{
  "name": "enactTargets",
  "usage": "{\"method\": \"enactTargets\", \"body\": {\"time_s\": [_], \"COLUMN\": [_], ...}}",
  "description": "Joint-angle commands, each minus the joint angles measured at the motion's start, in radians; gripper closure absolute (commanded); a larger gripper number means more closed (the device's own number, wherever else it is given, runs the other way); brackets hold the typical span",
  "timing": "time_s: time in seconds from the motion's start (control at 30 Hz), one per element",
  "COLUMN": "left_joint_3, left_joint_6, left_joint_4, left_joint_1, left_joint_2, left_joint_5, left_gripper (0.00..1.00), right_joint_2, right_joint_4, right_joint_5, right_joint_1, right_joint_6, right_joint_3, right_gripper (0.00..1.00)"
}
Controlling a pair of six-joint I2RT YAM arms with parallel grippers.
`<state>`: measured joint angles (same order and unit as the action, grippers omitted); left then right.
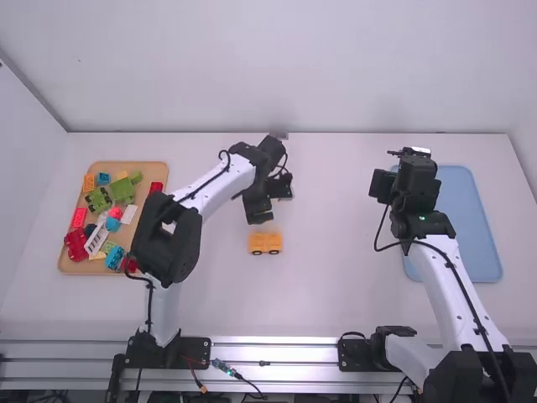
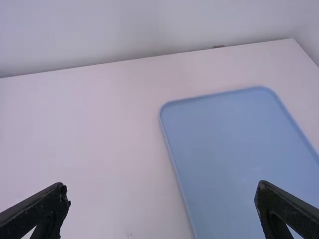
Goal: Assemble lego blocks to make yellow taxi
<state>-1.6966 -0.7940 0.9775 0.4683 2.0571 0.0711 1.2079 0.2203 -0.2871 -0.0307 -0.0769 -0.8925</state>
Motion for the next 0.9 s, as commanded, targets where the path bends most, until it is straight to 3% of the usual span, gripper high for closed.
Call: {"method": "enactTargets", "body": {"time_s": [0.0, 0.27, 0.43, 0.53, 0.7, 0.87], "left_joint_3": [-0.088, -0.370, -0.497, -0.511, -0.467, -0.393], "left_joint_6": [0.080, 0.300, 0.640, 0.927, 1.026, 1.218], "left_joint_4": [0.036, 0.102, 0.108, 0.142, 0.263, 0.319], "left_joint_1": [-0.030, -0.225, -0.414, -0.539, -0.706, -0.782], "left_joint_2": [0.003, 0.003, 0.003, 0.003, 0.003, 0.003], "left_joint_5": [0.055, 0.072, 0.076, 0.056, -0.162, -0.036], "left_gripper": [0.01, 0.01, 0.01, 0.01, 0.01, 0.01], "right_joint_2": [0.000, 0.000, 0.000, 0.000, 0.000, 0.000], "right_joint_4": [-0.002, -0.006, -0.015, -0.018, -0.026, -0.047], "right_joint_5": [0.002, 0.001, 0.002, 0.002, 0.002, 0.002], "right_joint_1": [-0.002, -0.002, -0.002, -0.004, -0.002, -0.004], "right_joint_6": [-0.001, 0.025, 0.024, 0.024, 0.025, 0.025], "right_joint_3": [-0.025, -0.025, -0.025, -0.025, -0.025, -0.025], "right_gripper": [0.02, 0.01, 0.01, 0.01, 0.01, 0.01]}}
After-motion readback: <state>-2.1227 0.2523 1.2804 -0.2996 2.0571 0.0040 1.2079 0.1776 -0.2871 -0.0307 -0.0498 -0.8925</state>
